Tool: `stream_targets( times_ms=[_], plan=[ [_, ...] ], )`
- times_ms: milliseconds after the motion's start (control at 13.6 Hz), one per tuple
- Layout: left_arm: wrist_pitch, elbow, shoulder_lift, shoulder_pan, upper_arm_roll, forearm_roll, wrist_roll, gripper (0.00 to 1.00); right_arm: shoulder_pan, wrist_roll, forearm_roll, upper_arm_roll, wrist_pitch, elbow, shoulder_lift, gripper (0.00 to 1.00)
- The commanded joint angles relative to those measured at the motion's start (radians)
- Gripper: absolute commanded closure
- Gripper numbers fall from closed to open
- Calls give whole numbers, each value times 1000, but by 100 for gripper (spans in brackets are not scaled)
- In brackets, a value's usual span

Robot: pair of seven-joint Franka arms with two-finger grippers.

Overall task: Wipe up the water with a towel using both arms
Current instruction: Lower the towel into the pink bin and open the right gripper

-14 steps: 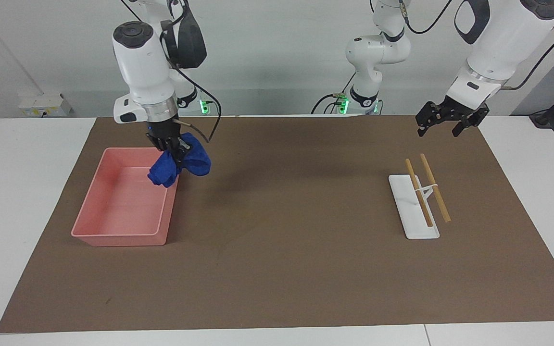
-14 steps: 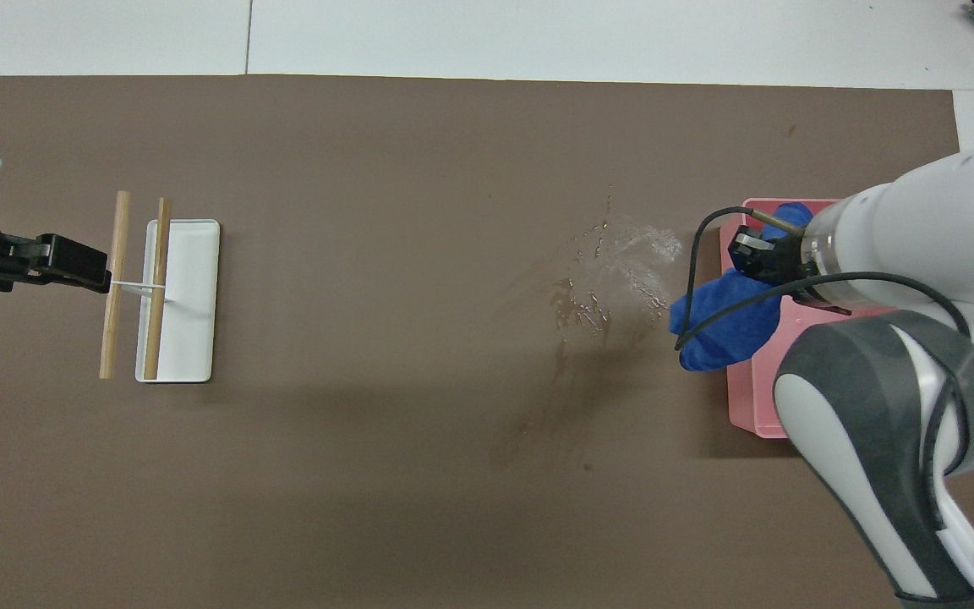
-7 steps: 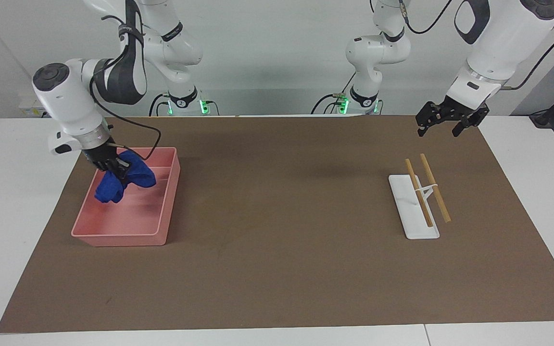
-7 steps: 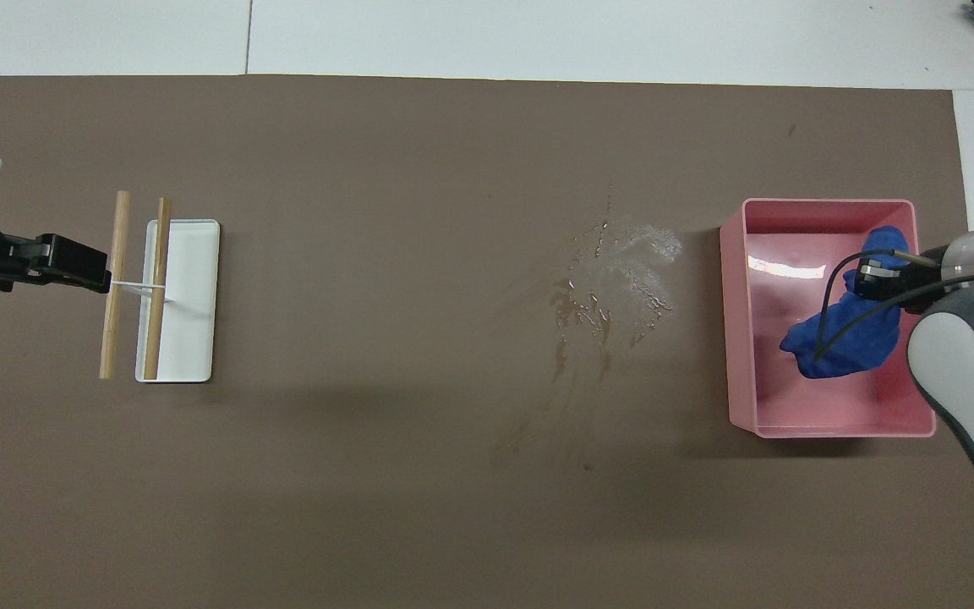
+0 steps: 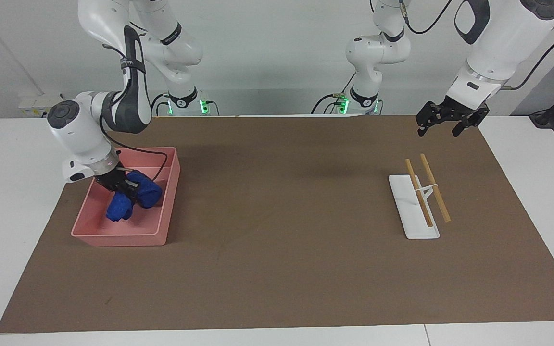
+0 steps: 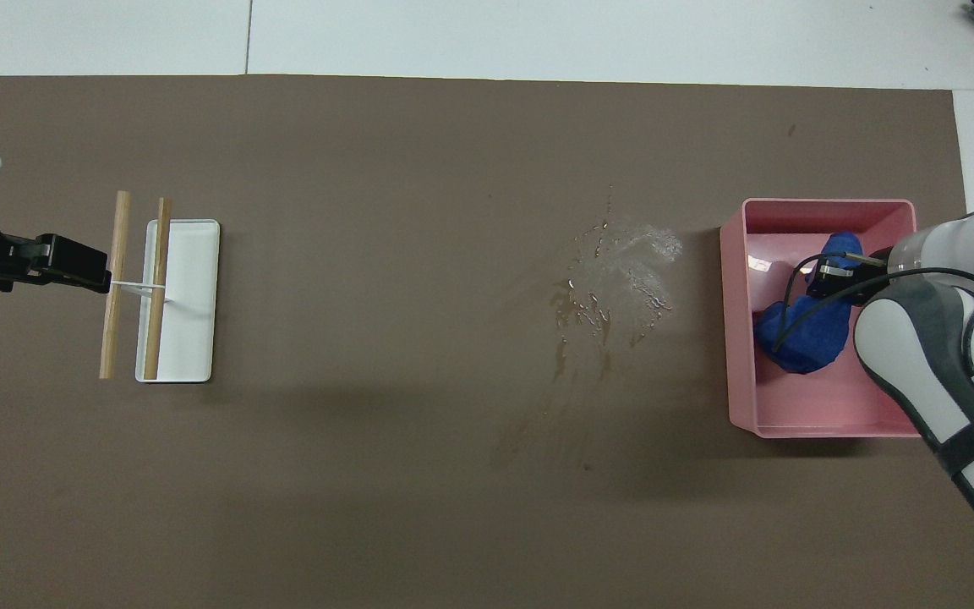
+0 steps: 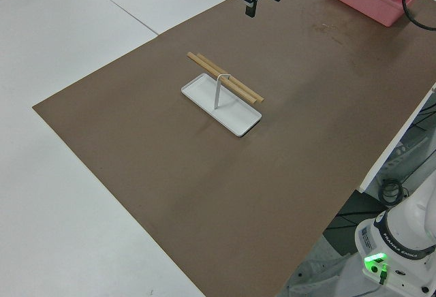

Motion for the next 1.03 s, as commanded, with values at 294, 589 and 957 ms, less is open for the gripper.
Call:
stream_targets(
  times_ms=[294, 589, 957],
  plan=[
    [-6, -23, -22, 8, -5, 18, 3, 0, 102, 35, 0, 10, -250, 116, -150, 1],
    [-6, -23, -22, 9, -5, 18, 3, 0, 123, 65, -15, 12, -422, 277, -180, 1],
    [-6, -23, -22, 9, -5, 18, 3, 0, 119, 57, -49, 12, -625, 477, -167, 0]
  ],
)
